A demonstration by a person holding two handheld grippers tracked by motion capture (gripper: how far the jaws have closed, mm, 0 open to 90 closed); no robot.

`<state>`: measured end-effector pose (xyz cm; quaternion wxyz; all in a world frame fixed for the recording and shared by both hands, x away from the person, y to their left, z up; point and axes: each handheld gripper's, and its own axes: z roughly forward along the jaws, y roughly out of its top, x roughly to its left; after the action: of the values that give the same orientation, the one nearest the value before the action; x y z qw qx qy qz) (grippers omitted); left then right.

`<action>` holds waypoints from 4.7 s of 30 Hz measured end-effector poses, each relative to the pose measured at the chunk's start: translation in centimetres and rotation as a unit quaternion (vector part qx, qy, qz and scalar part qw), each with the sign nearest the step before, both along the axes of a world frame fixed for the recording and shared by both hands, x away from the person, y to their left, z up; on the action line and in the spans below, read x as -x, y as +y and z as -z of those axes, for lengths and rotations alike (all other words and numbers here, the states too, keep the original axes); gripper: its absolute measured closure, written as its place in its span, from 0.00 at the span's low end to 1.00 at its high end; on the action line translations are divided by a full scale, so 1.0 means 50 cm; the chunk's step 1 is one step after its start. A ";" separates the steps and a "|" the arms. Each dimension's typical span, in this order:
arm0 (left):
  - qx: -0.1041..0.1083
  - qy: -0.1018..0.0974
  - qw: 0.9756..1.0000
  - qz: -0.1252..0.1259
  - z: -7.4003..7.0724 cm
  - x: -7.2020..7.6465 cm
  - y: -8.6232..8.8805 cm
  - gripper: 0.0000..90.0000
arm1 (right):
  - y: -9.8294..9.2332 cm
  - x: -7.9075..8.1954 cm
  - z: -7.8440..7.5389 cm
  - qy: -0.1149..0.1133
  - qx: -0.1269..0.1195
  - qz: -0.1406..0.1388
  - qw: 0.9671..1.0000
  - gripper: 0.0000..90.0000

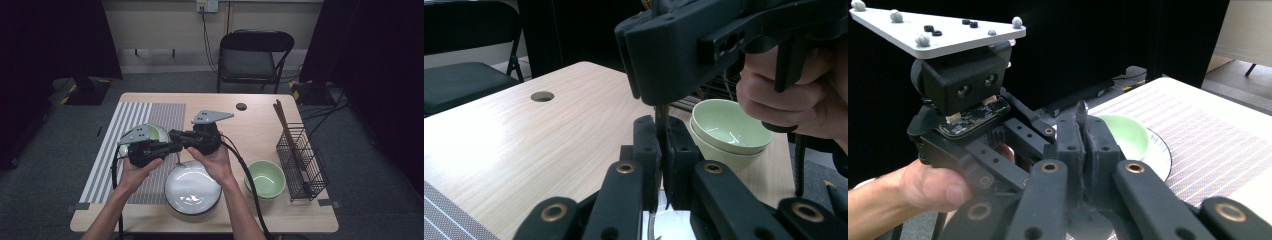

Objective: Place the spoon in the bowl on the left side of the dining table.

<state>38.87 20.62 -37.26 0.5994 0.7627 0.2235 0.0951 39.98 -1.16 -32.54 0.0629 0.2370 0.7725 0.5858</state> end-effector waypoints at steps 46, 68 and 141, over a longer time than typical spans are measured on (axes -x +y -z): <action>0.002 0.004 1.000 -0.029 0.005 -0.013 0.038 0.99 | -0.135 -0.002 -0.018 -0.005 0.038 0.098 0.994 0.38; 0.001 0.000 0.998 -0.056 -0.002 -0.024 0.083 1.00 | -0.265 0.018 -0.007 0.000 0.044 0.176 0.983 0.24; -0.037 0.013 0.991 -0.129 0.039 -0.056 0.220 0.95 | -0.412 0.050 0.032 0.028 0.075 0.249 0.965 0.25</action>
<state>41.69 31.62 -39.23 0.5508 0.7500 0.3246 0.1698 37.47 -21.75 -34.16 0.2023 0.4328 0.7326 0.4849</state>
